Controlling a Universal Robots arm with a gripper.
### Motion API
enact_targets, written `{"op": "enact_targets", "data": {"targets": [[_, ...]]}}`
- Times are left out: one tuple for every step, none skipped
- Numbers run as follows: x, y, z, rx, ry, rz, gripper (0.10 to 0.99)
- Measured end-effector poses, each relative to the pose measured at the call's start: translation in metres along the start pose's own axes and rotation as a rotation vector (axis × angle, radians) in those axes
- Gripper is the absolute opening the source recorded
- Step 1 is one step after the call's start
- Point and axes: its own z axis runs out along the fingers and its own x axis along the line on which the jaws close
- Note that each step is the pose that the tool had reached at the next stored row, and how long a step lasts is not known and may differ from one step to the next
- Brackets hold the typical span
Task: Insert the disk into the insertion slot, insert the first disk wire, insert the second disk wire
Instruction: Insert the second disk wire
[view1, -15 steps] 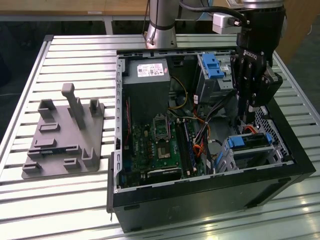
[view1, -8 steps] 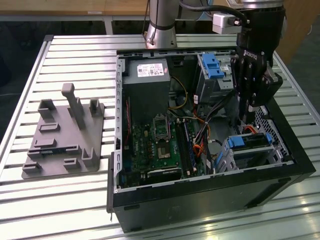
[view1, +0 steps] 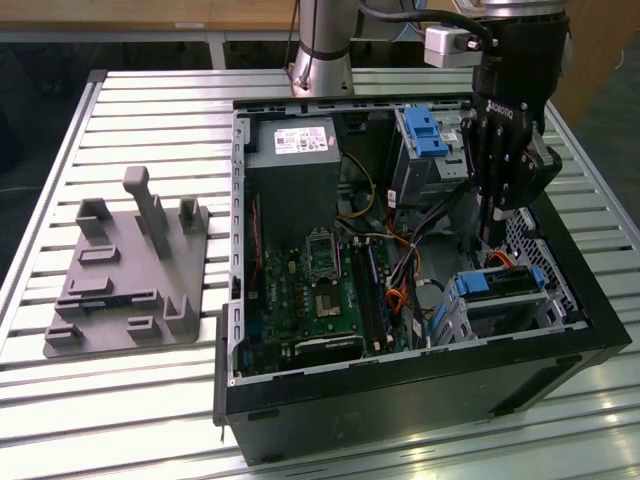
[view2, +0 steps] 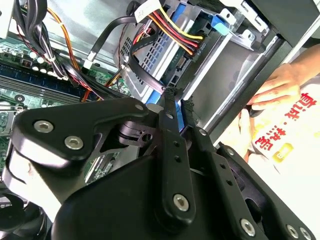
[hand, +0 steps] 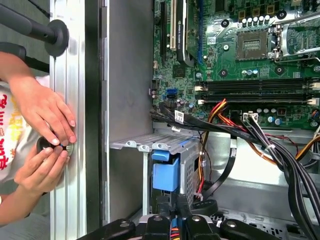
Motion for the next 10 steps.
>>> {"op": "enact_targets", "data": {"targets": [[-0.0002, -0.0001, 0.0001, 0.0, 0.0004, 0.0, 0.208], [-0.0004, -0.0003, 0.0002, 0.0, 0.001, -0.001, 0.208], [-0.0006, -0.0005, 0.0004, 0.0, 0.0017, -0.001, 0.208], [-0.0008, -0.0007, 0.0006, 0.001, 0.0022, -0.002, 0.208], [-0.0011, -0.0009, 0.0008, 0.001, 0.0026, -0.004, 0.208], [-0.0013, -0.001, 0.0011, 0.002, 0.0031, -0.006, 0.208], [-0.0015, -0.0011, 0.0014, 0.002, 0.0039, -0.008, 0.208], [-0.0018, -0.0011, 0.0016, 0.003, 0.005, -0.011, 0.208], [-0.0021, -0.0011, 0.0018, 0.004, 0.0063, -0.013, 0.208], [-0.0024, -0.0011, 0.0021, 0.004, 0.0091, -0.016, 0.208]]}}
